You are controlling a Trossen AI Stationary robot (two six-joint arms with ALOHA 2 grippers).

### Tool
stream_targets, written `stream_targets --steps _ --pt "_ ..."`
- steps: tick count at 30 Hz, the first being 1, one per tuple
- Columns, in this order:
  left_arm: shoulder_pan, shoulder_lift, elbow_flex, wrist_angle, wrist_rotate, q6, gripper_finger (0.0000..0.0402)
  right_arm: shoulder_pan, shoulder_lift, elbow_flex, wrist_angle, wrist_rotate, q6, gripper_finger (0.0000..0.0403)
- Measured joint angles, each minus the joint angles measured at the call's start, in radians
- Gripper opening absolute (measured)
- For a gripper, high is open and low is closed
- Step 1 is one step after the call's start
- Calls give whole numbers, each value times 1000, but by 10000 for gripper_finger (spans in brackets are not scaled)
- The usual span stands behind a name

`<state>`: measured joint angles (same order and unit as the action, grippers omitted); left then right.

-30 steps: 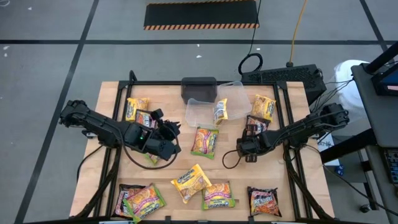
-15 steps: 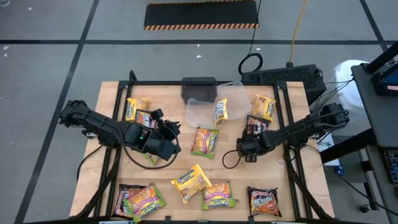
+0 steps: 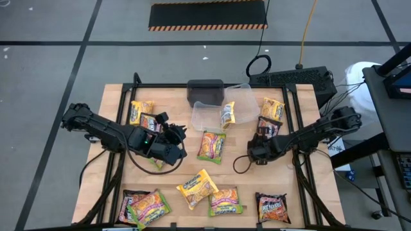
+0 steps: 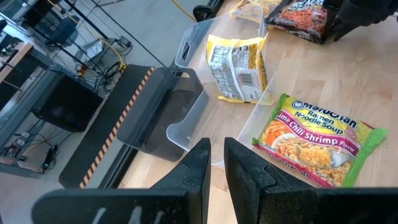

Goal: Sort Maruchan noodles
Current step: Put the black noodle pack into the right transparent bin

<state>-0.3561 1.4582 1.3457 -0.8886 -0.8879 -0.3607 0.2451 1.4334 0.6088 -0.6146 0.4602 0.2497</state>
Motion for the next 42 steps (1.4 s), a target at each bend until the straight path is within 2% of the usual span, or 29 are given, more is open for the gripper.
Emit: stream_targets --steps 6,13,33,39,42 --pt "0 0 0 0 0 -1 53 0 1 -18 29 -4 0 69" --pt "0 0 0 0 0 -2 53 0 2 -20 74 -14 -2 5" --pt "0 0 0 0 0 -15 53 -2 -105 48 33 -21 -36 0" --pt "0 0 0 0 0 -15 53 -6 -112 49 31 -148 23 1" --pt "0 0 0 0 0 -15 53 -6 -111 49 30 -174 22 10"
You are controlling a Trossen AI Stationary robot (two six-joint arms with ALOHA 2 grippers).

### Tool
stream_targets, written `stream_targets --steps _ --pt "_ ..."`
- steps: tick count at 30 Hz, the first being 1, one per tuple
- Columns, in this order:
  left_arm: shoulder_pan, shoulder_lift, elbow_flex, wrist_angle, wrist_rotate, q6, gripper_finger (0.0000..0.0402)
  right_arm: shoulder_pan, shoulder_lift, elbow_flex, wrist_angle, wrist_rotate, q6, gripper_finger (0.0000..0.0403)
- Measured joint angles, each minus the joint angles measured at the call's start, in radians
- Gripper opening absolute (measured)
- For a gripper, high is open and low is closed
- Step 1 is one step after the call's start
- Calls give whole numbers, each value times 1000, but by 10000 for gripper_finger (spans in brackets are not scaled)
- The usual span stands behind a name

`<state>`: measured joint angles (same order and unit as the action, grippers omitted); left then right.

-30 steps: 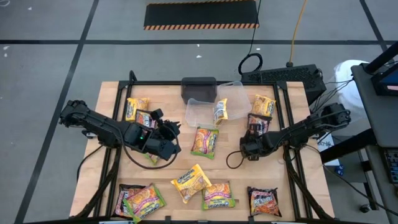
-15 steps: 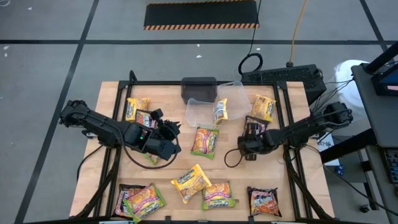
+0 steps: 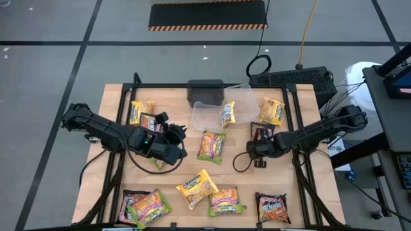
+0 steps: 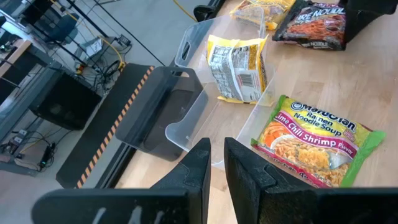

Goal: Sort Maruchan noodles
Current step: Put the black noodle pack into the right transparent bin

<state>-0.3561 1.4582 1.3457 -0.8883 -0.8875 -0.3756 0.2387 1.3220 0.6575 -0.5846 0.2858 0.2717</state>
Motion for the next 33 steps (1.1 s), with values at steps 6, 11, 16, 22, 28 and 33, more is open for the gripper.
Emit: stream_targets --steps 6,11,16,22,28,33 --pt "0 0 0 0 0 -1 53 0 0 0 0 0 -22 58" --pt "0 0 0 0 0 -4 53 0 1 -5 5 6 -44 95" --pt "0 0 0 0 0 -5 53 1 21 -53 5 15 -59 107" --pt "0 0 0 0 1 -5 53 3 32 -75 7 90 -79 100" --pt "0 0 0 1 60 -6 53 6 35 -79 0 176 -136 94" --pt "0 0 0 2 79 -8 53 6 35 -80 -2 271 -137 87"
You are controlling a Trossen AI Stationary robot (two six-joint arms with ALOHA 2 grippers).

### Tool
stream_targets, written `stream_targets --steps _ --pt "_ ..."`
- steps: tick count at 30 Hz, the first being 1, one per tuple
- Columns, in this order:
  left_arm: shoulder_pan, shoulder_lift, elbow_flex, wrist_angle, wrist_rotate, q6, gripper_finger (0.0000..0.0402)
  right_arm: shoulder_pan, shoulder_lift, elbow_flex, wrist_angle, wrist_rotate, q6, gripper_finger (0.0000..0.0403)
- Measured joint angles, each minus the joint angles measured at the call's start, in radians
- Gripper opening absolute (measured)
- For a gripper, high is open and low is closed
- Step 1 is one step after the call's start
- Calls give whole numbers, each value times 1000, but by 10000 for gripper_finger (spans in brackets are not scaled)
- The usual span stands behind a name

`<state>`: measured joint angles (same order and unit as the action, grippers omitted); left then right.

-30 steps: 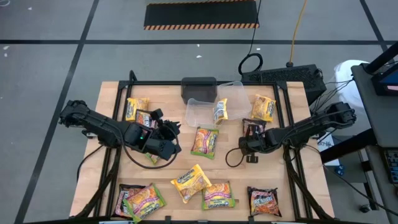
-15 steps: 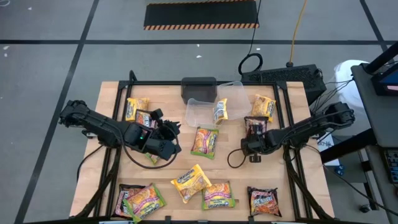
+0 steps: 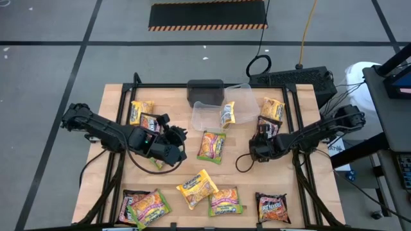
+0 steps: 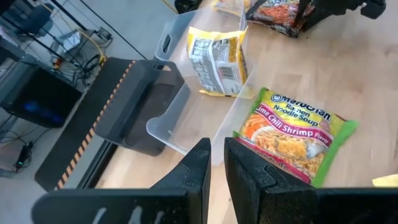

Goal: Sort Maruchan noodles
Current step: Put the black noodle pack into the right transparent bin

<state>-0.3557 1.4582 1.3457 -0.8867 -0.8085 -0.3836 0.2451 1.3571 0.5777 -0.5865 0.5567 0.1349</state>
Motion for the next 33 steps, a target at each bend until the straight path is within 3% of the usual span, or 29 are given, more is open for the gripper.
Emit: stream_targets --steps 12,25,33 --pt "0 0 0 1 0 0 53 -2 0 -30 18 -33 2 58" --pt "0 0 0 2 0 -9 53 -3 -3 -77 79 -29 2 55" --pt "0 0 0 1 0 -12 53 -3 -2 -78 82 -37 36 5"
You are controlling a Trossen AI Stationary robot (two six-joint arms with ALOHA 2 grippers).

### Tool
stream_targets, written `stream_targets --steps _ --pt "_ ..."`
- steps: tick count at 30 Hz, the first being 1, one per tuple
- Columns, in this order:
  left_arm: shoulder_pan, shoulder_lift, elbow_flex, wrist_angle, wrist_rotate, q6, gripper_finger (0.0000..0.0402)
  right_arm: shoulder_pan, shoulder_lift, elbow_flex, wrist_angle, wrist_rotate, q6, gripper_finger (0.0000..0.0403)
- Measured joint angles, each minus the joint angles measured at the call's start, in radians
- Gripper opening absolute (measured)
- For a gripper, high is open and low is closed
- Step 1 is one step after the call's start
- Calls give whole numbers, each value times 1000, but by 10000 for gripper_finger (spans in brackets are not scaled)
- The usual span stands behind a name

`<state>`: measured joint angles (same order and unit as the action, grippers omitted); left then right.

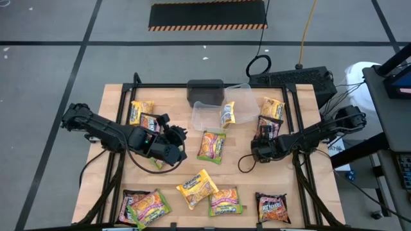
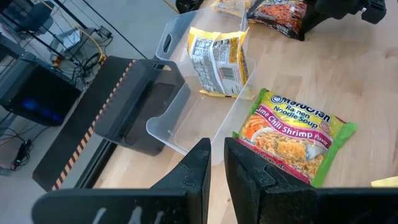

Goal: Sort Maruchan noodles
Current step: Put the black noodle pack into the right transparent bin

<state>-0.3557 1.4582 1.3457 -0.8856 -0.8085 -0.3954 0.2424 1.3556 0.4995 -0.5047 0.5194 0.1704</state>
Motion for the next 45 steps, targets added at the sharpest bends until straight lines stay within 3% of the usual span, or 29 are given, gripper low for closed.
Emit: stream_targets --steps 13,23,34,45 --pt "0 0 0 0 0 -3 53 1 -5 84 -57 -90 2 0" --pt "0 0 0 0 0 -2 53 8 -6 198 -212 -79 27 0" --pt "0 0 0 0 0 6 53 8 -6 303 -405 -42 46 0" --pt "0 0 0 -1 0 7 53 8 -7 388 -611 65 91 0"
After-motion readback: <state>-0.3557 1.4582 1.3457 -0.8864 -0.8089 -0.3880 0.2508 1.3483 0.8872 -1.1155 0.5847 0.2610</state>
